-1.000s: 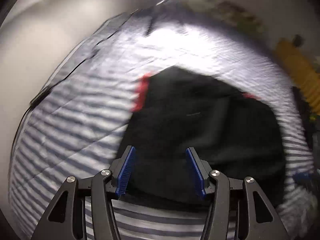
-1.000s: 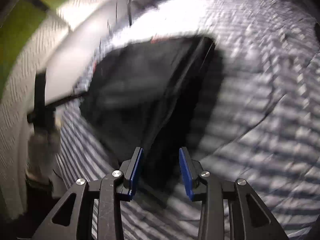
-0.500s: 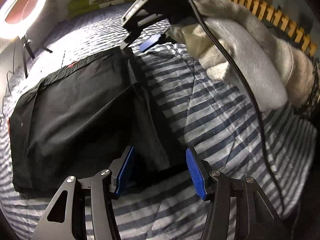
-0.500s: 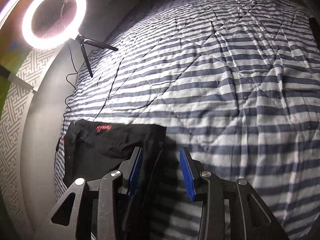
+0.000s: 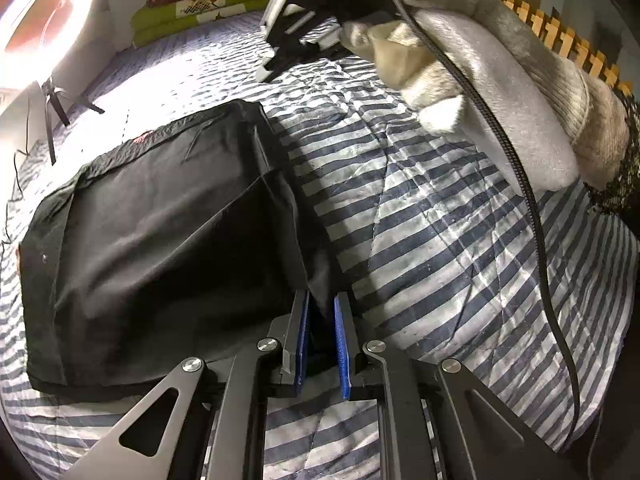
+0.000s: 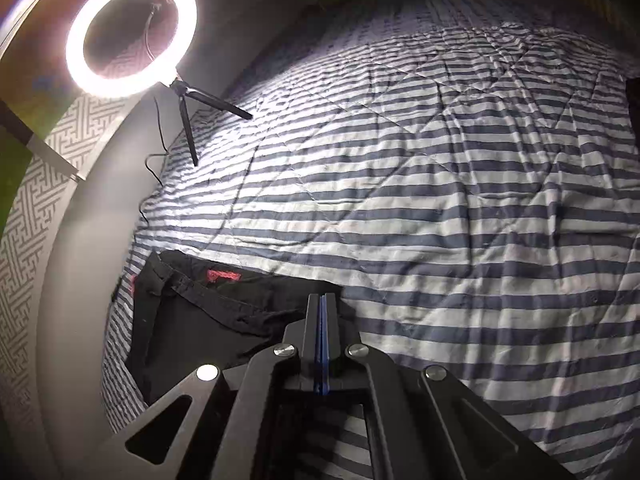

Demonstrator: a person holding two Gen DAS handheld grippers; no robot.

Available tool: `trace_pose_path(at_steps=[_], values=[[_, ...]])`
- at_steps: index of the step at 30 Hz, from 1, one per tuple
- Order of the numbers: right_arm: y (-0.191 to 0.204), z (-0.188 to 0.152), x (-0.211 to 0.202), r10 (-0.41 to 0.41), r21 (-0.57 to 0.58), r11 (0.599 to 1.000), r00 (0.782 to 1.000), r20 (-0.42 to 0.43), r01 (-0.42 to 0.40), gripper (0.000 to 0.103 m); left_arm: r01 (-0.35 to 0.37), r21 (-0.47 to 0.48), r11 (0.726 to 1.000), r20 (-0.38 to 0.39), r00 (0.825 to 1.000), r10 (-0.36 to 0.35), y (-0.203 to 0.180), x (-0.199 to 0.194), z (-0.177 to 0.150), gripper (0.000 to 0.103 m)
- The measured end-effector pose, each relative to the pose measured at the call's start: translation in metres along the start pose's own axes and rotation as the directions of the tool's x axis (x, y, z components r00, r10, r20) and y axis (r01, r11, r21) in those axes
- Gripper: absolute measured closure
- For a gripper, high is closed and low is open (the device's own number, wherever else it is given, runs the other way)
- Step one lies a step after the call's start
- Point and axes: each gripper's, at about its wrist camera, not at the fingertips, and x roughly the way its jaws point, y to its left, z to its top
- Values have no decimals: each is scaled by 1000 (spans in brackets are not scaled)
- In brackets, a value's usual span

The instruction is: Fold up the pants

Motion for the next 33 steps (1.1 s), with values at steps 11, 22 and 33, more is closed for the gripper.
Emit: trace_pose_path(at_steps=[11,22,33], values=[[-13,-10,37,83,98,993,991,-106,-72,91,0,5,1000,23,1000,0,-3,-10,-1,91],[0,-8,27,52,92,995,996,-67,-46,97,-56,16,998,34,998,55,-3,1,-5,94],[-2,9,46,10,82,997,999,-46,-6,98,-7,64,998,2,1000,7,-19,8,-12,99]])
